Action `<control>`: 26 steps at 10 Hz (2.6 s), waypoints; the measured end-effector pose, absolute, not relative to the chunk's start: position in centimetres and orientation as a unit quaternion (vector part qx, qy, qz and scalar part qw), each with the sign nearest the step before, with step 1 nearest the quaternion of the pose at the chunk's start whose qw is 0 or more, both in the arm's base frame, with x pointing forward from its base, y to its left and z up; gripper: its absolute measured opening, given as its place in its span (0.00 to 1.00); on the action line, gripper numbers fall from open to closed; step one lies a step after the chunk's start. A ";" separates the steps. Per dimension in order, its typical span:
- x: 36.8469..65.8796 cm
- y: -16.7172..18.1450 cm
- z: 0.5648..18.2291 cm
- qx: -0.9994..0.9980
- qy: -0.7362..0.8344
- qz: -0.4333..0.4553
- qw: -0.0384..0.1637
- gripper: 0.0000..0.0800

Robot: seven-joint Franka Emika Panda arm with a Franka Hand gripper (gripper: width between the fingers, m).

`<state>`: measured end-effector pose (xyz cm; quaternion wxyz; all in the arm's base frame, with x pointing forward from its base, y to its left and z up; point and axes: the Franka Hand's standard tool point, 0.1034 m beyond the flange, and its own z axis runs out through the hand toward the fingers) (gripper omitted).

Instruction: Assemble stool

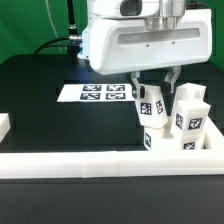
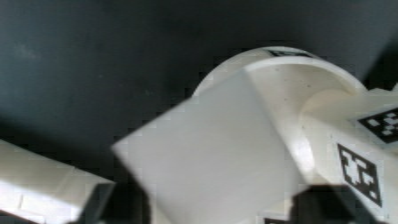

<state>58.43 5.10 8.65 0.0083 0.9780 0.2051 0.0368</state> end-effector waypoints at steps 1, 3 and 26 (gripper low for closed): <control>58.4 5.1 8.6 0.978 0.203 0.037 0.008 0.26; 58.4 5.1 8.6 0.981 0.188 0.038 0.008 0.10; 56.4 5.0 7.6 0.986 0.162 0.029 0.018 0.48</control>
Offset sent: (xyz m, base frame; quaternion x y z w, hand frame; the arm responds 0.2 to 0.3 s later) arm 0.0000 0.0000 0.0000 0.0000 0.0000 0.0000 1.0000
